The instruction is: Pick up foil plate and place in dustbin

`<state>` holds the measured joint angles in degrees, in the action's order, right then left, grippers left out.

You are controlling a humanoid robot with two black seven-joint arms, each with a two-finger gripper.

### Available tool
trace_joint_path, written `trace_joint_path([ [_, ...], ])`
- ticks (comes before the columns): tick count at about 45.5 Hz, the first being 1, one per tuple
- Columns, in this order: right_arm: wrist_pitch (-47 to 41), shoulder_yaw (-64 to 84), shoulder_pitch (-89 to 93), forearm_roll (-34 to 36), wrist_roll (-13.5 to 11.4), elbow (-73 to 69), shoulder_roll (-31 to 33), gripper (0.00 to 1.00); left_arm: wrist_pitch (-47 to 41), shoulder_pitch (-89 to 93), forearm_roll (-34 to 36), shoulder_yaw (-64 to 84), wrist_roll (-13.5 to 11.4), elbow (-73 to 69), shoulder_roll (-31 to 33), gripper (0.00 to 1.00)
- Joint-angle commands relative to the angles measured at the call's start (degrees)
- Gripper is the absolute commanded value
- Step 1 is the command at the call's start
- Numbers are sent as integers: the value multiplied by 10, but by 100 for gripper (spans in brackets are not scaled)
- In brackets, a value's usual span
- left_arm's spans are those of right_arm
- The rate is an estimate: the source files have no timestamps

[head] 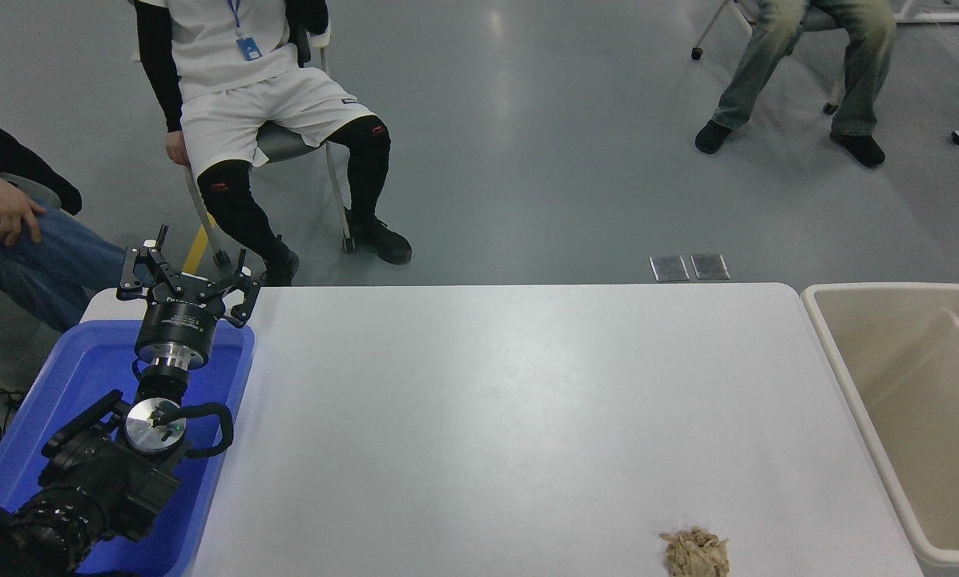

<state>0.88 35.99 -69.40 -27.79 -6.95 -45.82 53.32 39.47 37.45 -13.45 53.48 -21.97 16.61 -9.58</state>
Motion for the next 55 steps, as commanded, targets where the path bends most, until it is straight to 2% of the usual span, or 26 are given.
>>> trace_joint_path([
  [1,-42,114,-120,-17,1,-122,20,100,0,0,0,0,0,0,0,99],
  [9,-81,160,-183,-17,1,-230,24,100,0,0,0,0,0,0,0,99],
  [15,-176,188,-235,-17,1,-265,14,100,0,0,0,0,0,0,0,99],
  [23,-382,259,-338,-14,0,-263,-77,100,0,1,0,0,0,0,0,99],
  [27,-433,291,-388,-14,0,-261,-125,100,0,0,0,0,0,0,0,99],
  [33,-458,308,-443,-10,0,-263,-162,100,0,0,0,0,0,0,0,99],
  [43,-459,303,-492,51,1,-267,-223,100,0,0,0,0,0,0,0,99],
  [55,-459,240,-523,51,1,-269,-252,100,-1,0,-1,0,0,0,0,99],
])
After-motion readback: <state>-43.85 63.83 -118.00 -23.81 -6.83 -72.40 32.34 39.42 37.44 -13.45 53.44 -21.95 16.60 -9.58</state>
